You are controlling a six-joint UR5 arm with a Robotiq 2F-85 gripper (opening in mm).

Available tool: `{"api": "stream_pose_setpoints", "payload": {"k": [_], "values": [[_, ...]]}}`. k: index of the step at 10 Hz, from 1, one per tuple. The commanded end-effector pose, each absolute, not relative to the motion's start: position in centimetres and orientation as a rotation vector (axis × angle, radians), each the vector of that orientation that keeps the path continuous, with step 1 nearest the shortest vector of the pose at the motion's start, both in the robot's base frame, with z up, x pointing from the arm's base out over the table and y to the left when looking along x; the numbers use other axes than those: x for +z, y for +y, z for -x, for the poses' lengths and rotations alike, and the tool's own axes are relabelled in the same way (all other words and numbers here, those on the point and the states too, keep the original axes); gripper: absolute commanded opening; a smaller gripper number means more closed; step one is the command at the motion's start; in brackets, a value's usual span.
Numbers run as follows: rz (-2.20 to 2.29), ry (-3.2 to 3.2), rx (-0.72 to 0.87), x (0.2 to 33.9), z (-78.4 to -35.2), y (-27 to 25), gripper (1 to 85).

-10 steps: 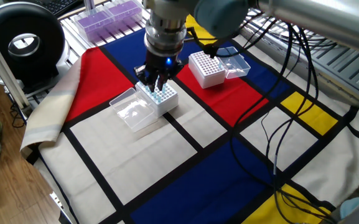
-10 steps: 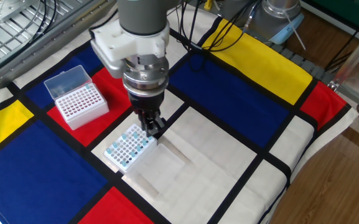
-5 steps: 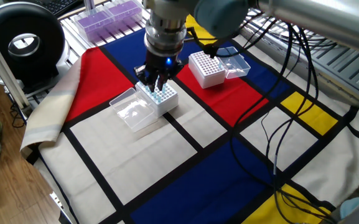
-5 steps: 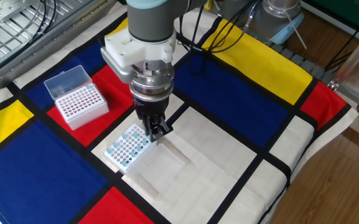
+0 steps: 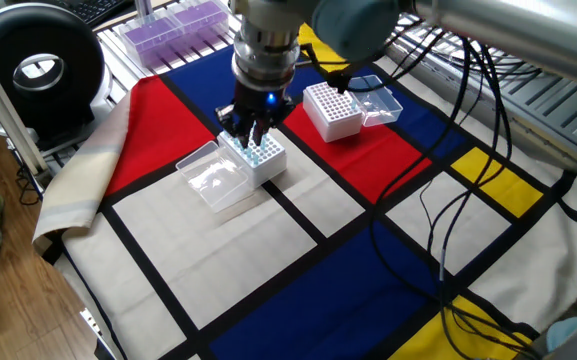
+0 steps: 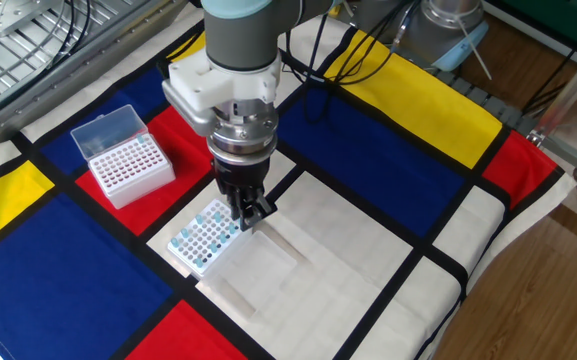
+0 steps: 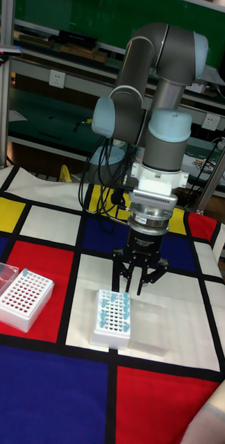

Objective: Transfer all medium pipette tips from one holder to another

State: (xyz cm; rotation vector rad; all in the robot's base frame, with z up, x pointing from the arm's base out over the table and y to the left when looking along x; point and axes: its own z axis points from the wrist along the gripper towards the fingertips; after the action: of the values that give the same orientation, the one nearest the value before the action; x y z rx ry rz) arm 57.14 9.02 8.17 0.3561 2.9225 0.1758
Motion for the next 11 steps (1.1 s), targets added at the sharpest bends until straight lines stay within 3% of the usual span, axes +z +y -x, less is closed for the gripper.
{"api": "stream_pose_setpoints", "payload": {"k": [1,11], "values": [[-0.346,2.923,0.188,8.08,-56.90,8.66,29.0],[-0.339,2.903,0.179,7.23,-56.34,8.18,30.0]]}}
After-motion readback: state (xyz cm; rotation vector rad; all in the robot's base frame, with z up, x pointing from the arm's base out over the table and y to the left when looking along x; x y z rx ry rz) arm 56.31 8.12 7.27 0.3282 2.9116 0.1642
